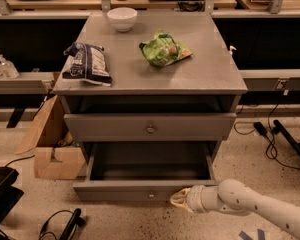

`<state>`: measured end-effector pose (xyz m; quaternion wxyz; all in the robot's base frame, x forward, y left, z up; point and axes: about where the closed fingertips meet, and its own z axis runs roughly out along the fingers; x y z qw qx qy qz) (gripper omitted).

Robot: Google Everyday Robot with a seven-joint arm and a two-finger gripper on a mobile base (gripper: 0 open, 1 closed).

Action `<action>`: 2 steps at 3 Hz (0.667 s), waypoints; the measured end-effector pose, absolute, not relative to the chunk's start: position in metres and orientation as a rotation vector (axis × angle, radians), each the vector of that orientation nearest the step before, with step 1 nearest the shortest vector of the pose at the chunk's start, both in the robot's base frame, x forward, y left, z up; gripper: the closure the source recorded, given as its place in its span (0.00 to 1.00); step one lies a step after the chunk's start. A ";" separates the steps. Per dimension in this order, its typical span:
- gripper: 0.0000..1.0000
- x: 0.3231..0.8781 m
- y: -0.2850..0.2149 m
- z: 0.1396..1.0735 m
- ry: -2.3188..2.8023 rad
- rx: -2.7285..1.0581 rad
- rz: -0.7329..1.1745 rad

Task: Close middle drawer

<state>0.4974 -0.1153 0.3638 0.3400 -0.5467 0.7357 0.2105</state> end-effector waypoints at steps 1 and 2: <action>1.00 0.481 -0.108 0.360 1.928 -1.428 0.586; 1.00 0.460 -0.101 0.358 1.919 -1.432 0.600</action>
Offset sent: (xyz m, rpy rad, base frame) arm -0.0557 0.0129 -0.0031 0.0202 0.0361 0.0007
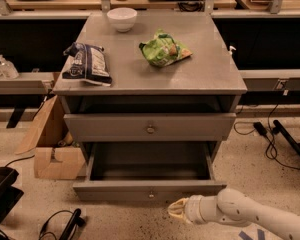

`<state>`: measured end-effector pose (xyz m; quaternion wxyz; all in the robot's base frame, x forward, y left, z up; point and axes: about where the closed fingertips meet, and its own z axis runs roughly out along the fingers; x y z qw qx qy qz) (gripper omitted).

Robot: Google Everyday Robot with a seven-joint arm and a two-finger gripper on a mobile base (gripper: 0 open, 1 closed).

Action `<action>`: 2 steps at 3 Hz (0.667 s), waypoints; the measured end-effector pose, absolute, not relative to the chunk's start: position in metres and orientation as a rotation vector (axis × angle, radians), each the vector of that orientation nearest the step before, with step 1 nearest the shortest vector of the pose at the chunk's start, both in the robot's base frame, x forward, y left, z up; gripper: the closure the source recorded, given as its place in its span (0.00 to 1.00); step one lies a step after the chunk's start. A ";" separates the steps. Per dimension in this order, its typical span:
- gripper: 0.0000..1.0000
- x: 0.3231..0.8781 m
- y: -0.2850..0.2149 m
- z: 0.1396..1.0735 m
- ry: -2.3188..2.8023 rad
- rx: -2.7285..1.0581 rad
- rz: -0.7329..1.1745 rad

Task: Close middle drawer

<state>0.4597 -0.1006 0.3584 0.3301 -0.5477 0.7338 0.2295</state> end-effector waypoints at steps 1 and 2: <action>1.00 0.475 -0.103 0.360 1.860 -1.468 0.576; 1.00 0.510 -0.108 0.364 1.792 -1.506 0.554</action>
Offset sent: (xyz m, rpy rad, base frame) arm 0.1148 -0.0258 0.0204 0.0017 -0.1935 0.1020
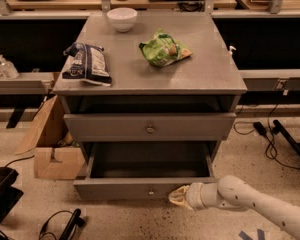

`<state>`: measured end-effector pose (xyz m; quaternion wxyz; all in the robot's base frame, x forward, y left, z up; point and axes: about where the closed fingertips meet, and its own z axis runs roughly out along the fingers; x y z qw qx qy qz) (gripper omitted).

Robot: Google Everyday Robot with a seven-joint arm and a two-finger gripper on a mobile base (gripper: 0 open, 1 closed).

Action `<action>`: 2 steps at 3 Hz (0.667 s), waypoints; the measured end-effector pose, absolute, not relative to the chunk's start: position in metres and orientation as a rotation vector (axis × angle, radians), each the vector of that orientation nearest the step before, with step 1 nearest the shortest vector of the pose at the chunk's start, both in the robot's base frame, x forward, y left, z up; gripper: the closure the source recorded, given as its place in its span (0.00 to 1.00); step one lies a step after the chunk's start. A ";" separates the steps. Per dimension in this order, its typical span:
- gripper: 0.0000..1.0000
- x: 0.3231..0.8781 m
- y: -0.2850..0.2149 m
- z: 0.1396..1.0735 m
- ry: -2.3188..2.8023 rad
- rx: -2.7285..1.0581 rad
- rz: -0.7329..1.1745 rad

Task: Close middle drawer

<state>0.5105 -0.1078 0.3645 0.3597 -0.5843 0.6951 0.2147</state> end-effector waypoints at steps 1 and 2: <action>1.00 0.511 -0.108 0.365 1.790 -1.507 0.552; 1.00 0.526 -0.112 0.368 1.778 -1.513 0.542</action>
Offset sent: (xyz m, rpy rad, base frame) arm 0.1963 -0.0380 0.0361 -0.0154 -0.1430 0.0401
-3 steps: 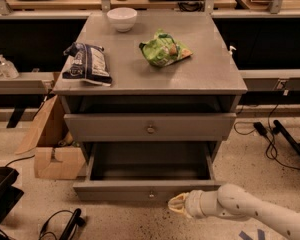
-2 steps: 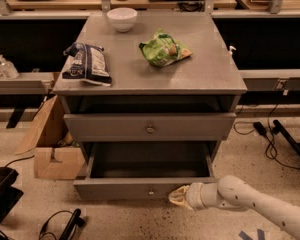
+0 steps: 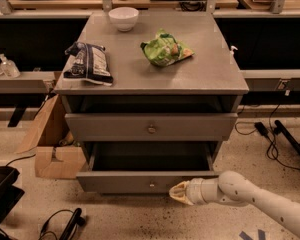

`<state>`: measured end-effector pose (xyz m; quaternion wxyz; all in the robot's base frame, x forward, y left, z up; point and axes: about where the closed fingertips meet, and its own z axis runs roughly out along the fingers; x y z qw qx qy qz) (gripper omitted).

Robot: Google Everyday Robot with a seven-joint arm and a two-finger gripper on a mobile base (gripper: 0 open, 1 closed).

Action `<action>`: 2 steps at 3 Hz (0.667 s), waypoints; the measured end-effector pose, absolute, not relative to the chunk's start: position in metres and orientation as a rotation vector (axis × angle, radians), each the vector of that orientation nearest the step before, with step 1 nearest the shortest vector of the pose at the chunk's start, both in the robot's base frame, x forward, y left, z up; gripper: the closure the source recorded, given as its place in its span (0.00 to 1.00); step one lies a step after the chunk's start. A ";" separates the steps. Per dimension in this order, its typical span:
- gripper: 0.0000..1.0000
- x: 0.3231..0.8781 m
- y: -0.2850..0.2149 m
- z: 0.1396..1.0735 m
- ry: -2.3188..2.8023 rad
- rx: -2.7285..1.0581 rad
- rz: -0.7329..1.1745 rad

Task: Close middle drawer

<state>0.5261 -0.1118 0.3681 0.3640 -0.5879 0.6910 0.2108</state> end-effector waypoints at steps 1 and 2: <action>1.00 0.529 -0.113 0.368 1.777 -1.511 0.542; 1.00 0.553 -0.120 0.368 1.773 -1.501 0.535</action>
Offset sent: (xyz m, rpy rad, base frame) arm 0.2314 -0.0644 0.0019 0.0402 -0.0786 -0.0741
